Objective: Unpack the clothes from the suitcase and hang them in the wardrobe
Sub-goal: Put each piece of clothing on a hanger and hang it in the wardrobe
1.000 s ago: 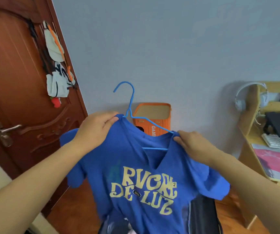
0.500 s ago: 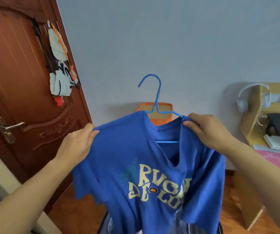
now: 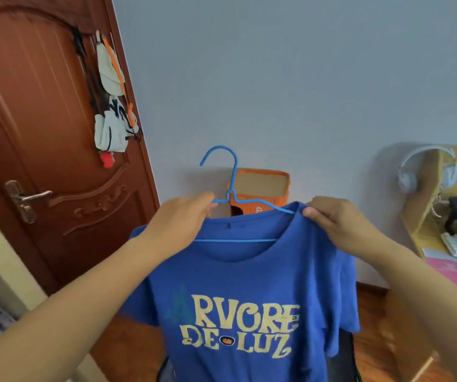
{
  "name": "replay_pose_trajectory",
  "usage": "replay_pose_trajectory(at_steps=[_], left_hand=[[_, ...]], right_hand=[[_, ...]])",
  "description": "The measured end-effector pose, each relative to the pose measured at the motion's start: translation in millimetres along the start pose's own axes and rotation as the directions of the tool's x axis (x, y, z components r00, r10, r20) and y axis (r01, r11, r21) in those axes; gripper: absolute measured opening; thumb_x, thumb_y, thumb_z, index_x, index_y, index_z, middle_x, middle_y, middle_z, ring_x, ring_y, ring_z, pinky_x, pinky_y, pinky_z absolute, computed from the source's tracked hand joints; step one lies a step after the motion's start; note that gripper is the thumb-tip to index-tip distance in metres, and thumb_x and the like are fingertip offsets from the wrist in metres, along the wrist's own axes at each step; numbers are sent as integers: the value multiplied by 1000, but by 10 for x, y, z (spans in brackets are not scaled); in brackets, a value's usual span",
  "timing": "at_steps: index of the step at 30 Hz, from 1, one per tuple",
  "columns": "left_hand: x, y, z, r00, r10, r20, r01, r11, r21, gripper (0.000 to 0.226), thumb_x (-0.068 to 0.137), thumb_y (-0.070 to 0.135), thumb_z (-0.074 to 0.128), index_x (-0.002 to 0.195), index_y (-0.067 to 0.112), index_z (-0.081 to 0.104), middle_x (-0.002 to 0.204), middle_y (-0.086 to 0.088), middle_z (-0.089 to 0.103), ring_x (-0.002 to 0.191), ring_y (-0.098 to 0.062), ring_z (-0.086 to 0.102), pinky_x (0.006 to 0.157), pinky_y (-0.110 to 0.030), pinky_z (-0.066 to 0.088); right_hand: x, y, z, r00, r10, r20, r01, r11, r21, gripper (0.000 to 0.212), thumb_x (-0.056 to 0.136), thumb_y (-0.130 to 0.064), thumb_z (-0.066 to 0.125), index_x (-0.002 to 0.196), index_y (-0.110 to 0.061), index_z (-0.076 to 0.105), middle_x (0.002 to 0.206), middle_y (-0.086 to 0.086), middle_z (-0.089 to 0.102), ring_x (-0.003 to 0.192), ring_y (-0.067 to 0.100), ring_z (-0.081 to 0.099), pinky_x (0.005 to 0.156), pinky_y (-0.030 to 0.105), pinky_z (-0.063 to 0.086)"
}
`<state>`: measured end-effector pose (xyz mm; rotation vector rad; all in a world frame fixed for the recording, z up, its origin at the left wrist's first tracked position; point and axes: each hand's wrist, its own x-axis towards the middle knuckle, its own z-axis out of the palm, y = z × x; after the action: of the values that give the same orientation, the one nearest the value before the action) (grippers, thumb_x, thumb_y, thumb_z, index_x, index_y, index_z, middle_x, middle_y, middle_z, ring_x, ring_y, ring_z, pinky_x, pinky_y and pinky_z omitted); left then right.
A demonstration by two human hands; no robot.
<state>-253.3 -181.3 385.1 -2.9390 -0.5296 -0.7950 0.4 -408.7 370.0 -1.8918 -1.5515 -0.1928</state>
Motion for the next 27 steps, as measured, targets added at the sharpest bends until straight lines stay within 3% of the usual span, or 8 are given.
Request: replay_pose_trajectory(at_steps=[2, 6, 11, 13, 15, 19, 23, 27], left_hand=[[-75, -81, -11, 999, 14, -34, -17, 997, -78, 18, 105, 26, 44, 87, 23, 40, 80, -1, 69, 67, -32, 57, 58, -41, 46], [-138, -185, -108, 996, -88, -2, 85, 967, -241, 18, 105, 26, 49, 90, 21, 55, 83, 15, 71, 75, -16, 69, 71, -39, 52], [-437, -535, -488, 986, -149, -77, 138, 982, -129, 17, 105, 32, 49, 107, 25, 65, 74, 11, 67, 63, -6, 57, 65, -33, 47], [-640, -746, -704, 984, -146, -103, 143, 989, -34, 29, 105, 42, 44, 117, 25, 65, 70, 10, 65, 61, -9, 55, 66, -33, 49], [-844, -929, -914, 992, -116, -56, 118, 992, 34, 42, 103, 58, 32, 117, 30, 60, 70, 10, 64, 62, -12, 56, 65, -31, 46], [-1238, -1140, -1183, 997, -69, 41, 61, 982, 179, 51, 101, 68, 14, 113, 34, 50, 69, 8, 62, 61, -18, 57, 60, -32, 49], [-1610, -1363, -1435, 978, -207, 15, 202, 966, 162, 51, 99, 70, 17, 112, 37, 53, 72, 11, 63, 64, -13, 58, 63, -35, 51], [-1986, -1712, -1892, 947, -311, -85, 319, 941, 110, 24, 106, 39, 41, 101, 27, 62, 71, 12, 63, 68, -9, 59, 69, -36, 50]], right_hand=[[-112, 191, -66, 998, 47, -38, -46, 998, 38, 43, 98, -69, 27, 99, -45, 62, 93, -21, 64, 89, 1, 60, 81, 18, 42], [-128, 203, 87, 993, 70, 92, -81, 989, 125, 51, 96, -47, 56, 144, -39, 43, 123, -24, 54, 110, -6, 55, 95, 16, 41], [87, -30, 464, 991, 99, 89, -122, 948, 295, 48, 85, -12, 78, 122, -34, 58, 94, -19, 59, 80, 0, 64, 69, 9, 43], [186, -134, 605, 993, 90, 79, -112, 929, 353, 26, 87, -12, 75, 92, -36, 68, 79, -15, 66, 68, 4, 65, 61, 9, 41], [267, -312, 765, 999, 46, 22, -51, 940, 337, 34, 92, -12, 69, 69, -36, 66, 65, -19, 64, 59, -2, 58, 58, 8, 38], [585, -808, 950, 983, 96, -158, -21, 906, 423, 30, 98, -33, 55, 72, -19, 63, 57, -5, 58, 51, 6, 49, 51, 15, 35], [718, -1550, 1315, 935, -195, 295, 45, 893, 448, 55, 84, -79, 41, 101, -35, 69, 83, -22, 68, 77, -3, 61, 75, 12, 46], [781, -2350, 1678, 765, -425, 484, 226, 881, 416, 39, 96, -46, 57, 134, -36, 54, 105, -15, 70, 96, 6, 66, 91, 37, 53]])
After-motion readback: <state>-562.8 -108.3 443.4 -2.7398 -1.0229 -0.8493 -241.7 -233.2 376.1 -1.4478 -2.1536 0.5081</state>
